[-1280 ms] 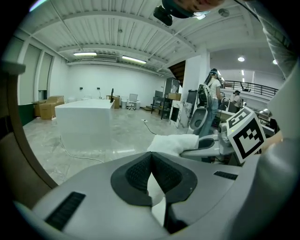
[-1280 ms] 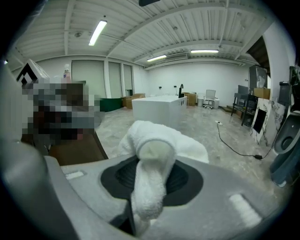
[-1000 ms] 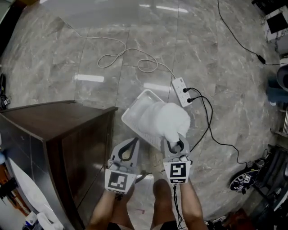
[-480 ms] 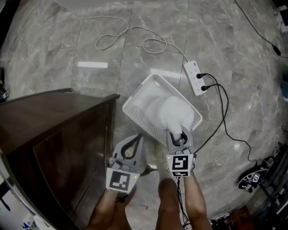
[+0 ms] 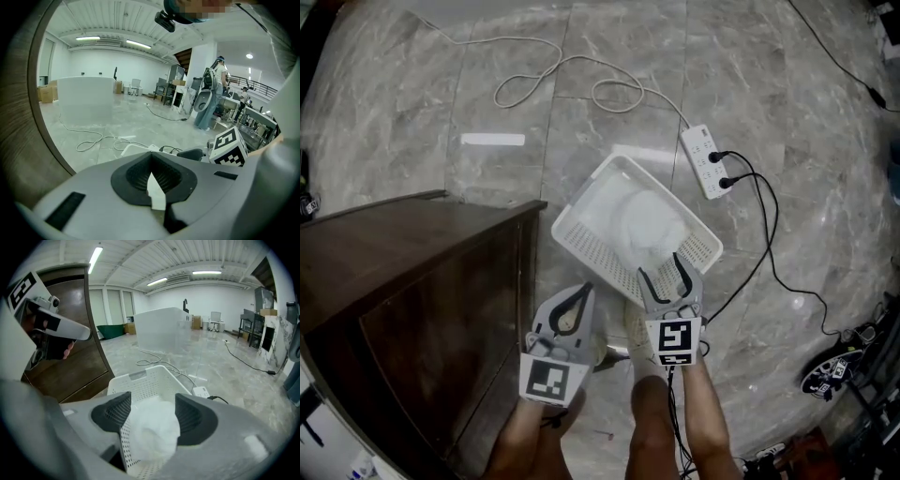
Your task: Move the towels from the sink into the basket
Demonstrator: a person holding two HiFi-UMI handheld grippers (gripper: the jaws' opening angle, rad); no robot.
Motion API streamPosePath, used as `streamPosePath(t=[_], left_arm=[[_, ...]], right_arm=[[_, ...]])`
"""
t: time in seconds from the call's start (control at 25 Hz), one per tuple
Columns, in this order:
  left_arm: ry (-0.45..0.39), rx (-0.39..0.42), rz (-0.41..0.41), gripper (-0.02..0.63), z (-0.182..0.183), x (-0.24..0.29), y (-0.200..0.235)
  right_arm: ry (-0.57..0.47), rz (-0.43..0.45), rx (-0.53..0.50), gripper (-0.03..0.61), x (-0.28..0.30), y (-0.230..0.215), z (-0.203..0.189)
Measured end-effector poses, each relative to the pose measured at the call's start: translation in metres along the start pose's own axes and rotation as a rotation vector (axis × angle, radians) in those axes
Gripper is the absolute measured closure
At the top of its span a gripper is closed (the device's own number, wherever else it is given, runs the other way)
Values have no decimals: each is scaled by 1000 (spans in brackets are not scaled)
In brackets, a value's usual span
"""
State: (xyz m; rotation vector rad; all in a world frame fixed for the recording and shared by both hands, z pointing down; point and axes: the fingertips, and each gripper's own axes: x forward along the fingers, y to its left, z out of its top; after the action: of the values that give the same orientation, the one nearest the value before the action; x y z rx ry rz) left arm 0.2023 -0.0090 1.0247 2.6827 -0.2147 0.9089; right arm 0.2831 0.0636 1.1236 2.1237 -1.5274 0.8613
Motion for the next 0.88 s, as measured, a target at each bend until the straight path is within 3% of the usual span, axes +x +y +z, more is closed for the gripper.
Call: streamPosePath(t=[0.48, 0.88], left_arm=[[-23, 7, -11, 604, 24, -6, -15], [-77, 43, 2, 604, 92, -36, -26]], right_arm=[[-12, -8, -8, 281, -24, -7, 26], [-74, 4, 9, 282, -71, -10, 104]])
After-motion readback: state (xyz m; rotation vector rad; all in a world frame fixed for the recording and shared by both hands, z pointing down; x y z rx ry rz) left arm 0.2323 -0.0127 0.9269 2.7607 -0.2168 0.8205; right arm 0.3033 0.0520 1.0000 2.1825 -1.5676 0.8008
